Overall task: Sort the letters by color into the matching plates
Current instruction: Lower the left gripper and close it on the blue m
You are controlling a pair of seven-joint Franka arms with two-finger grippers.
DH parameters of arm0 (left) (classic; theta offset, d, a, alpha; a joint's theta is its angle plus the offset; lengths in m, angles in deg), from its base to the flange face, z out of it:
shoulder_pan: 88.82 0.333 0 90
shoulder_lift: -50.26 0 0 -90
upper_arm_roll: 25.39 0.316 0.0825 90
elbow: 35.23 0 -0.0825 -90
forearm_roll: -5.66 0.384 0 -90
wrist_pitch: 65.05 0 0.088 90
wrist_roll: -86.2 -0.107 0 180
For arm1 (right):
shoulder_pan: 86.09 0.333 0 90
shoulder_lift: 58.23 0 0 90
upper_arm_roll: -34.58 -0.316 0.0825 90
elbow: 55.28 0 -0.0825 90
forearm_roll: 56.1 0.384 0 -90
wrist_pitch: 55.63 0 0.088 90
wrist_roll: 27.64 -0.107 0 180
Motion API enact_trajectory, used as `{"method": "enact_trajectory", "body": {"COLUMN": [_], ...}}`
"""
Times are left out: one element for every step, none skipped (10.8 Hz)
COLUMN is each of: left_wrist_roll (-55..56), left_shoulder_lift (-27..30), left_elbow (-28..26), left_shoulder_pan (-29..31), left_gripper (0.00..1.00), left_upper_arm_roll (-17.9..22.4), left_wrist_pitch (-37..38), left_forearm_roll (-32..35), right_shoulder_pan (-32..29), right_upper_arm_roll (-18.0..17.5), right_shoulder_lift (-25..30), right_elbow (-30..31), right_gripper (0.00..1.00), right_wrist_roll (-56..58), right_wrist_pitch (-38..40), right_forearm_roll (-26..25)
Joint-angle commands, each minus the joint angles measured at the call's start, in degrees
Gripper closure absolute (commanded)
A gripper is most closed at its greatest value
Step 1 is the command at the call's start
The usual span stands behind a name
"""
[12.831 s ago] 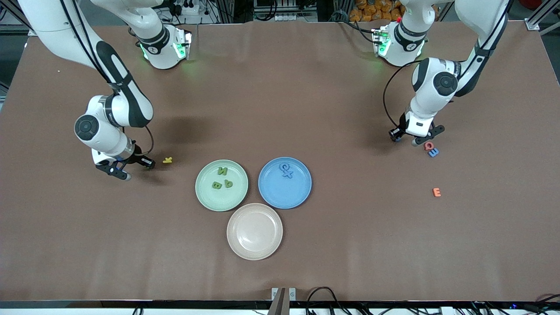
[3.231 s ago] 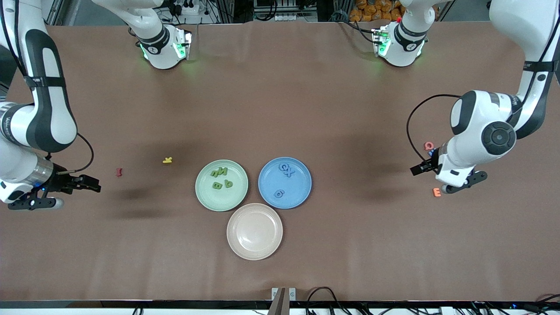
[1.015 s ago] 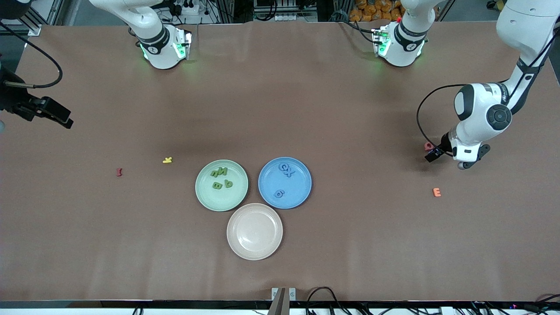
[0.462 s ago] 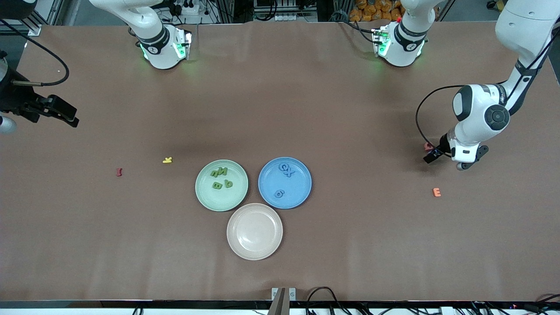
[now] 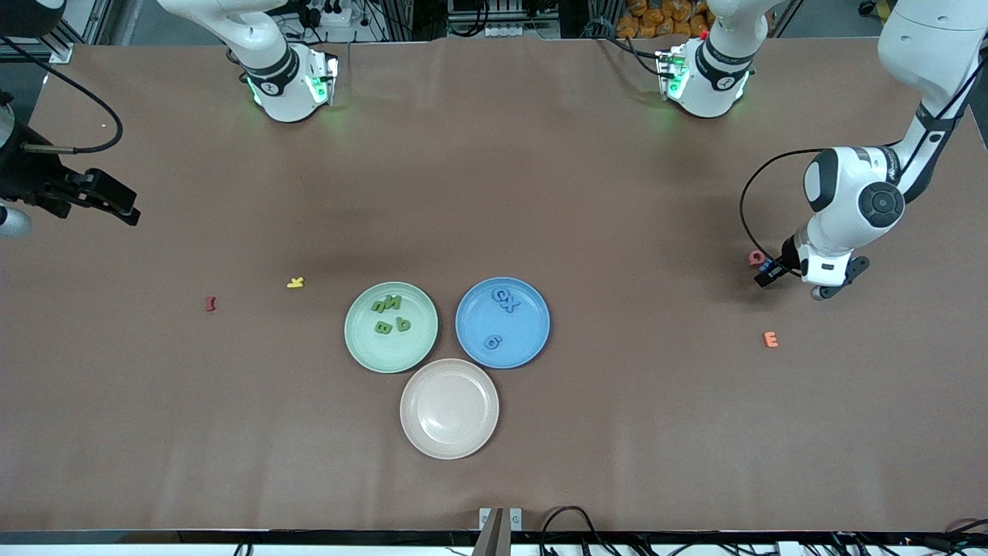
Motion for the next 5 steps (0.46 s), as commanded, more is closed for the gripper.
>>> {"method": "enact_trajectory", "body": {"left_wrist_roll": [3.56,3.57,3.57,3.57,3.66], "left_shoulder_lift": [0.33,0.68,1.64,2.95,4.10], "left_elbow": [-1.38,-1.29,-1.03,-0.42,1.06], "left_shoulder_pan": [0.16,-0.01,-0.19,-0.36,-0.71], "left_gripper": [1.00,1.00,1.00,1.00,1.00], "left_upper_arm_roll": [0.22,0.22,0.05,-0.30,-1.00], "left_wrist_pitch": [-0.39,0.48,1.79,3.89,7.13], "left_forearm_roll": [2.14,2.14,2.14,2.14,2.14], "right_shoulder_pan": [-0.48,-0.39,-0.39,-0.31,-0.31], "right_upper_arm_roll": [-0.33,-0.33,-0.33,-0.33,-0.33], "right_shoulder_lift": [-0.03,-0.03,-0.11,-0.11,-0.11], "right_elbow": [-0.03,0.06,0.15,0.15,0.15], "right_gripper": [0.00,0.00,0.00,0.00,0.00], "right_wrist_roll": [1.40,1.40,1.40,1.40,1.40], "right_wrist_pitch": [-0.09,-0.09,-0.09,-0.09,-0.26], "right_forearm_roll": [0.96,0.96,0.96,0.96,0.96]}}
